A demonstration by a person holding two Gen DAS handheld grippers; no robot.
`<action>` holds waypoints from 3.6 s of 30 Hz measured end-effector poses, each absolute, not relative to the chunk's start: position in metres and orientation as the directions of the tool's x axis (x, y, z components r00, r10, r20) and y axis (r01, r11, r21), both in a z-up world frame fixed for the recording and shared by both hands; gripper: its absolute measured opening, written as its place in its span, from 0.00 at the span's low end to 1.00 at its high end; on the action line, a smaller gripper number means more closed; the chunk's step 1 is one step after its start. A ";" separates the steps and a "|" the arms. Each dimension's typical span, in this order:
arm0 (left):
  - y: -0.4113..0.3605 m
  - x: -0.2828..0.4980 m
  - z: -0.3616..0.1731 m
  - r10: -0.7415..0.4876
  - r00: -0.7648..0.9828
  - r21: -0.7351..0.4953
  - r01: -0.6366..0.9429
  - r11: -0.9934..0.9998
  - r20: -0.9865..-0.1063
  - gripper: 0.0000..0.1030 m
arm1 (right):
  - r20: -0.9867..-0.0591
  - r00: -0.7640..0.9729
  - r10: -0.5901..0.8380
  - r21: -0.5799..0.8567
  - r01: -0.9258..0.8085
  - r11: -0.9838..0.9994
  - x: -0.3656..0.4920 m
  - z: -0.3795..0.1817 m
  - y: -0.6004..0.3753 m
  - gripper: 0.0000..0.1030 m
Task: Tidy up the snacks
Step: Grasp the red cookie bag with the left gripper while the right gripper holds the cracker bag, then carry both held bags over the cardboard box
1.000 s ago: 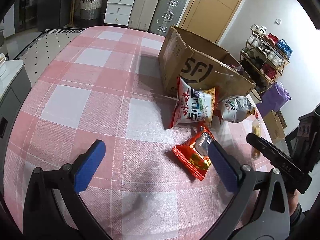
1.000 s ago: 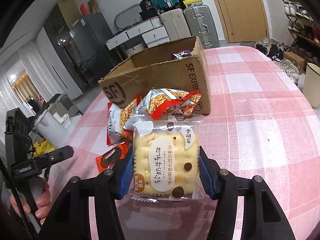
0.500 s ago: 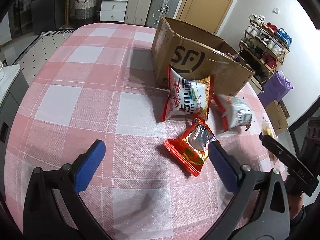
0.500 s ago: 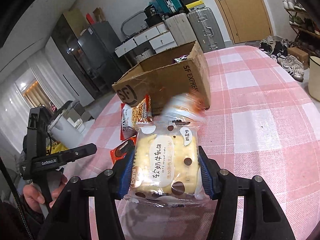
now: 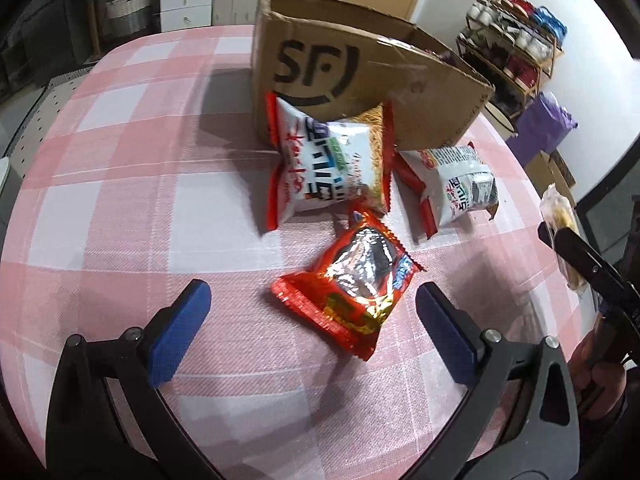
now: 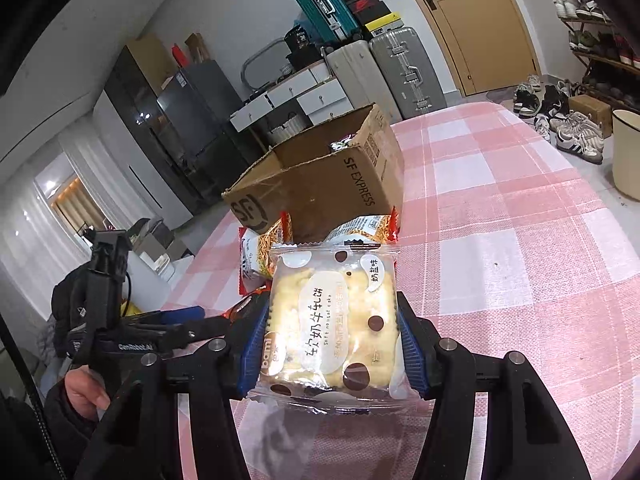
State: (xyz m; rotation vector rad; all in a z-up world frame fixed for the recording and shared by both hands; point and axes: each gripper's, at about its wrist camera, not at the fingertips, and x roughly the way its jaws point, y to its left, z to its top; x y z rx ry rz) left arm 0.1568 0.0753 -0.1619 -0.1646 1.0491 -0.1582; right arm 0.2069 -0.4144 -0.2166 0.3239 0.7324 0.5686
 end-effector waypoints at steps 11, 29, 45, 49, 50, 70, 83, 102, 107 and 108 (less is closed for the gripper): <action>0.048 0.177 -0.173 -0.204 0.441 -0.169 0.117 0.979 -0.874 0.99 | -0.544 0.602 0.584 0.453 -0.375 0.809 0.202 -0.218 -0.418 0.57; 0.029 0.162 -0.161 -0.208 0.436 -0.148 0.169 0.975 -0.876 0.41 | -0.539 0.617 0.573 0.454 -0.360 0.815 0.194 -0.217 -0.425 0.56; 0.038 0.115 -0.130 -0.218 0.504 -0.160 0.157 0.975 -0.836 0.41 | -0.501 0.628 0.595 0.419 -0.425 0.802 0.166 -0.193 -0.414 0.56; 0.041 0.107 -0.109 -0.238 0.545 -0.186 0.150 0.971 -0.804 0.41 | -0.493 0.632 0.598 0.411 -0.437 0.800 0.159 -0.185 -0.409 0.56; 0.041 0.104 -0.101 -0.242 0.562 -0.187 0.154 0.970 -0.791 0.41 | -0.490 0.632 0.600 0.407 -0.443 0.799 0.157 -0.182 -0.408 0.56; 0.056 0.106 0.013 -0.243 0.694 -0.159 0.184 0.970 -0.678 0.41 | -0.387 0.657 0.647 0.351 -0.544 0.763 0.170 -0.088 -0.394 0.56; 0.081 0.174 0.053 -0.198 0.706 -0.142 0.138 0.980 -0.680 0.41 | -0.349 0.638 0.686 0.337 -0.597 0.728 0.235 -0.026 -0.366 0.56; 0.064 0.295 0.060 -0.177 0.666 -0.113 0.138 0.984 -0.725 0.41 | -0.430 0.618 0.658 0.296 -0.592 0.749 0.329 -0.009 -0.338 0.56; 0.065 0.324 0.040 -0.203 0.646 -0.143 0.144 0.979 -0.736 0.41 | -0.457 0.609 0.648 0.298 -0.582 0.757 0.354 -0.029 -0.336 0.56; 0.065 0.330 0.035 -0.207 0.642 -0.147 0.146 0.978 -0.738 0.41 | -0.461 0.607 0.647 0.301 -0.579 0.758 0.359 -0.033 -0.335 0.56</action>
